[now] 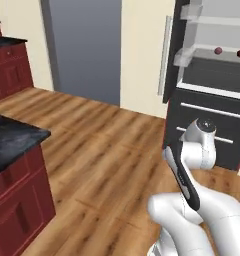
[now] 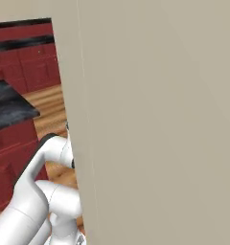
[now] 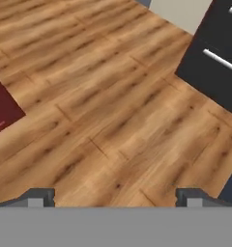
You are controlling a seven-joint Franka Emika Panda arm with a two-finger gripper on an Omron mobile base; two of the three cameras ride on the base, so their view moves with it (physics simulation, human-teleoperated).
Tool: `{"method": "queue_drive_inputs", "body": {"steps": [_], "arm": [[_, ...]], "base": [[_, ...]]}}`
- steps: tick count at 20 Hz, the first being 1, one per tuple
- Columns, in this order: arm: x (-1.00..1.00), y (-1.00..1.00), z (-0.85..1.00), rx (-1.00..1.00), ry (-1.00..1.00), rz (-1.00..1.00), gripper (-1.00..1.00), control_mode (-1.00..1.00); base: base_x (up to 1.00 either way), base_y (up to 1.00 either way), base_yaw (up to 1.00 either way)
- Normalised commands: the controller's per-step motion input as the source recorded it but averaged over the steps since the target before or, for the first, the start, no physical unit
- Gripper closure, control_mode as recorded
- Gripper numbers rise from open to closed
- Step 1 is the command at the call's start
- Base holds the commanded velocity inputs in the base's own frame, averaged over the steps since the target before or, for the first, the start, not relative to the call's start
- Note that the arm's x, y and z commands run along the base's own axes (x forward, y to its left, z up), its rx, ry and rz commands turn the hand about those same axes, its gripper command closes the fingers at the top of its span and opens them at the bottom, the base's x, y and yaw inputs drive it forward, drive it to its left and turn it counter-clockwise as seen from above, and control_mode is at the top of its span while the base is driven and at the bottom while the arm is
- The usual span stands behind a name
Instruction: Place one onion and one steak in each tupperware on the nearby counter, to pack two identical lunches.
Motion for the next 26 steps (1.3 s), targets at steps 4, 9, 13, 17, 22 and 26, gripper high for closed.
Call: {"method": "queue_drive_inputs", "body": {"steps": [4, 9, 13, 17, 22, 26], "arm": [[0.00, 0.00, 0.00, 0.00, 0.00, 0.00, -1.00, 1.00], [0.00, 0.00, 0.00, 0.00, 0.00, 0.00, -1.00, 1.00], [0.00, 0.00, 0.00, 0.00, 0.00, 0.00, -1.00, 1.00], [0.00, 0.00, 0.00, 0.00, 0.00, 0.00, -1.00, 1.00], [0.00, 0.00, 0.00, 0.00, 0.00, 0.00, -1.00, 1.00], [0.00, 0.00, 0.00, 0.00, 0.00, 0.00, -1.00, 1.00]], "base": [[0.00, -0.53, -0.60], [0.00, -0.39, -0.55], [0.11, -0.07, -0.45], [0.34, 0.12, -0.29], [0.42, 0.30, -0.31], [0.73, 0.47, -0.29]]}}
